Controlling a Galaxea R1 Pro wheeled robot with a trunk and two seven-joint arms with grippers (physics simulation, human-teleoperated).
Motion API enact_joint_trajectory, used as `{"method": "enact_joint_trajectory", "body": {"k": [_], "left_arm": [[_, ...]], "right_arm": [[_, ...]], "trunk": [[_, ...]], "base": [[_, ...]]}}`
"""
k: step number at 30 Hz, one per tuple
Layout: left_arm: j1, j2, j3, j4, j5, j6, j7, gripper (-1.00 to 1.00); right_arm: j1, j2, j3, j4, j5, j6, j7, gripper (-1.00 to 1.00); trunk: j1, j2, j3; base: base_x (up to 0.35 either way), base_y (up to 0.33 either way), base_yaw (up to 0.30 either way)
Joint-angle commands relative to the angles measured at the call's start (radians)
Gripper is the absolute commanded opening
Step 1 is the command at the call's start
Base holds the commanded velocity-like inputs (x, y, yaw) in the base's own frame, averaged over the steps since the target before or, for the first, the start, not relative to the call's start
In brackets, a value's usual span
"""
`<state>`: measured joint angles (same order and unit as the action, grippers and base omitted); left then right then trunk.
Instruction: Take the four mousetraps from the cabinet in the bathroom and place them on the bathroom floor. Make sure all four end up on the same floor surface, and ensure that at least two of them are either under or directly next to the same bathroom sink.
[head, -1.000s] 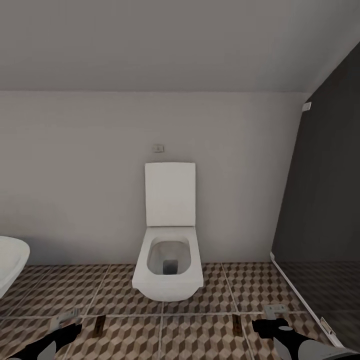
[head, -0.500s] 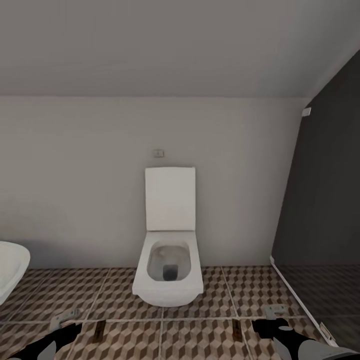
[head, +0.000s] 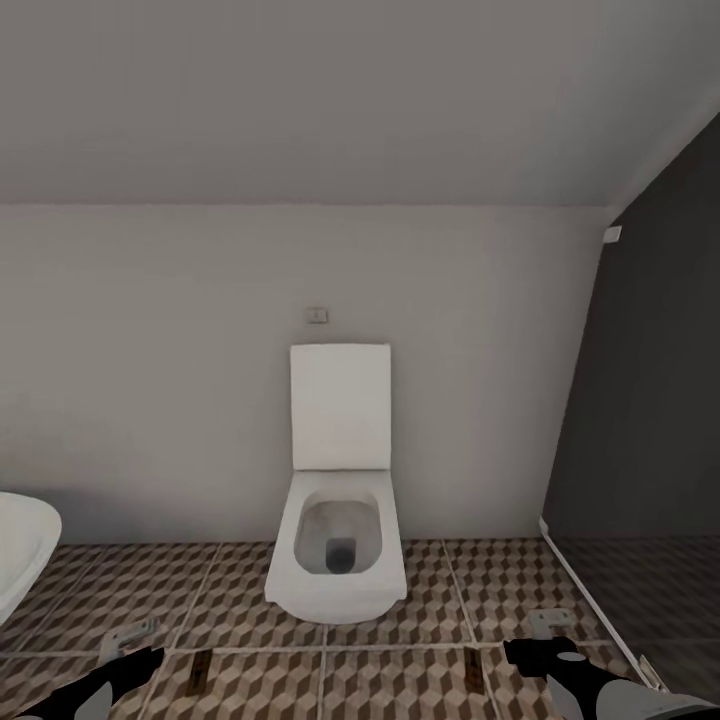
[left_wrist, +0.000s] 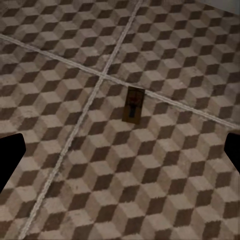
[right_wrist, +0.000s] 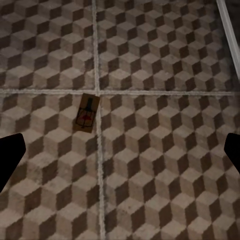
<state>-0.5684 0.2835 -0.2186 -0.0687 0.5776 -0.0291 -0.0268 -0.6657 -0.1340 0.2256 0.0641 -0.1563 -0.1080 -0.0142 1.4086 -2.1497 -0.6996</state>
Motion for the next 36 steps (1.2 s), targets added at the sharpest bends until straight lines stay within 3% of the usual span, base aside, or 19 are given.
{"method": "enact_joint_trajectory", "body": {"k": [1, 19, 36], "left_arm": [[-0.001, 0.000, -0.008, 0.001, 0.010, -0.003, -0.003, 1.00], [-0.001, 0.000, -0.008, 0.001, 0.010, -0.003, -0.003, 1.00], [-0.001, 0.000, -0.008, 0.001, 0.011, -0.003, -0.004, 1.00]], "right_arm": [[-0.002, 0.001, 0.009, 0.004, -0.010, -0.007, 0.000, 1.00], [-0.002, 0.001, 0.009, 0.004, -0.009, -0.007, 0.000, 1.00], [-0.002, 0.001, 0.009, 0.005, -0.010, -0.007, 0.000, 1.00]], "trunk": [[-0.004, 0.007, 0.002], [-0.073, 0.133, 0.059], [-0.073, 0.133, 0.059]], "base": [[0.000, 0.000, 0.000], [0.000, 0.000, 0.000], [0.000, 0.000, 0.000]]}}
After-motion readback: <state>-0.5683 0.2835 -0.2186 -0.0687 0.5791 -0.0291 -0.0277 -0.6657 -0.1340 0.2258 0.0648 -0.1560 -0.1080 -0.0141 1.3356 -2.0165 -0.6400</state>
